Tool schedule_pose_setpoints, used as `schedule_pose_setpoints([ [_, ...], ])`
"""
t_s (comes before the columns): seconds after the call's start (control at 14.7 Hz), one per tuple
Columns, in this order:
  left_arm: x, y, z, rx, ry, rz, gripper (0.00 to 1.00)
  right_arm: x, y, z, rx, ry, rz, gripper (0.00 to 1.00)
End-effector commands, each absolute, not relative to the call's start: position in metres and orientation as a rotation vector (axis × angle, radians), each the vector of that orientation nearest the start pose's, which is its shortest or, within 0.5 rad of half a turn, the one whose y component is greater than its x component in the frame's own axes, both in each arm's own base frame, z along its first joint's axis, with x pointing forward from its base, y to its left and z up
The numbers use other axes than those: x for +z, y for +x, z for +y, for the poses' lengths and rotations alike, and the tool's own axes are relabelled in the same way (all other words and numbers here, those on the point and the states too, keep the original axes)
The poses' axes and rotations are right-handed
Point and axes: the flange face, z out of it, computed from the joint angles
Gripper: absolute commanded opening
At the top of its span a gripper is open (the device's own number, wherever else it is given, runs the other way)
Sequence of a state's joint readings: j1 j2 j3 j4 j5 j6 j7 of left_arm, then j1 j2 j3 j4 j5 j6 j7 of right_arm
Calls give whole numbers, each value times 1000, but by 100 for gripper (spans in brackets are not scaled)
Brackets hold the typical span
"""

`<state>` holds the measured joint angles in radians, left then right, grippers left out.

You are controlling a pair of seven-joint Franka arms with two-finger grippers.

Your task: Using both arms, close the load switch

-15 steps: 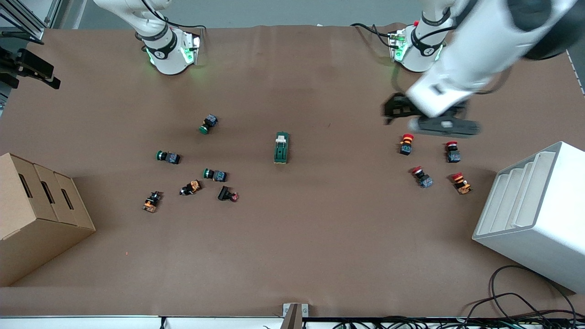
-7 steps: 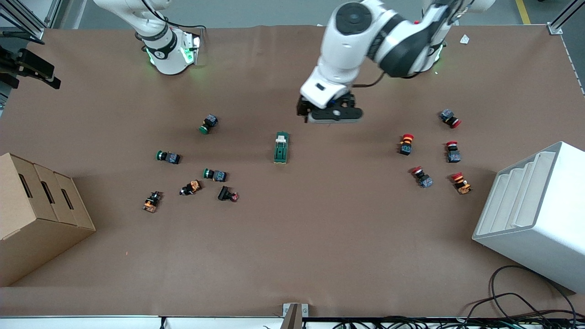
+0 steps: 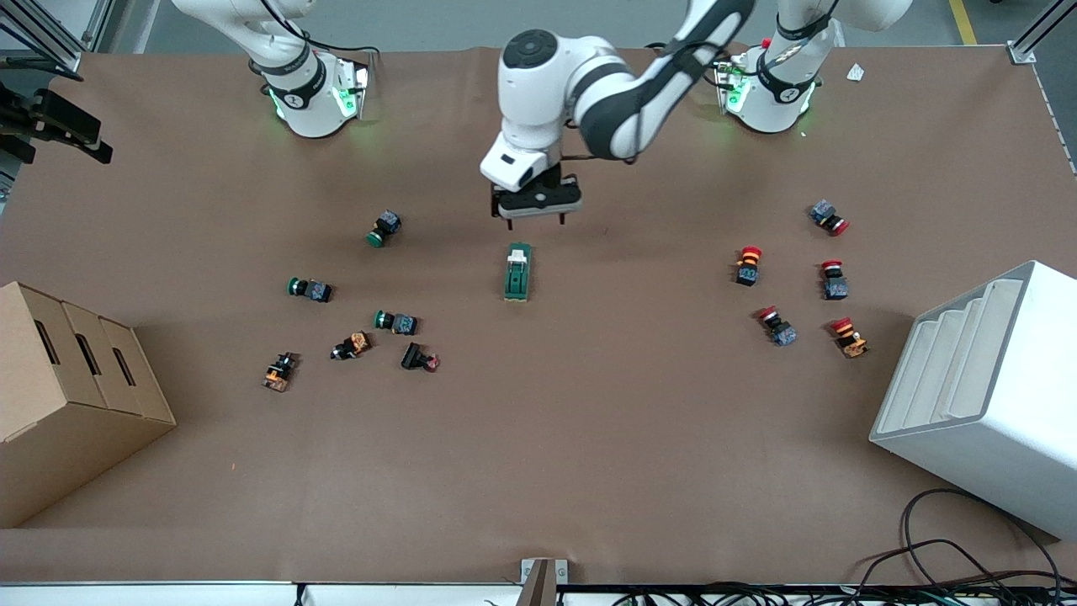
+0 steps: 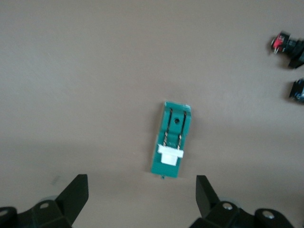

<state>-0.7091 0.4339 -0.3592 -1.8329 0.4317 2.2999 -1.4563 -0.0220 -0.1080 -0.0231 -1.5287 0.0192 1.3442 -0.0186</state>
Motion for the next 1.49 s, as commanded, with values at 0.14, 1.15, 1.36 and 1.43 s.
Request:
schedule_pose_setpoints([
  [0.14, 239, 280, -587, -540, -3054, -311, 100, 685, 491, -25, 117, -3127, 46, 100],
  [1.15, 116, 229, -575, -1353, -2883, -42, 98, 602, 538, 26, 320, -3068, 333, 100],
  [1.36, 88, 218, -571, -1471, -2865, -44, 98, 578, 538, 80, 355, -2989, 549, 100],
  [1.43, 79, 217, -567, -1491, -2847, -28, 98, 569, 536, 102, 365, -2972, 607, 100],
])
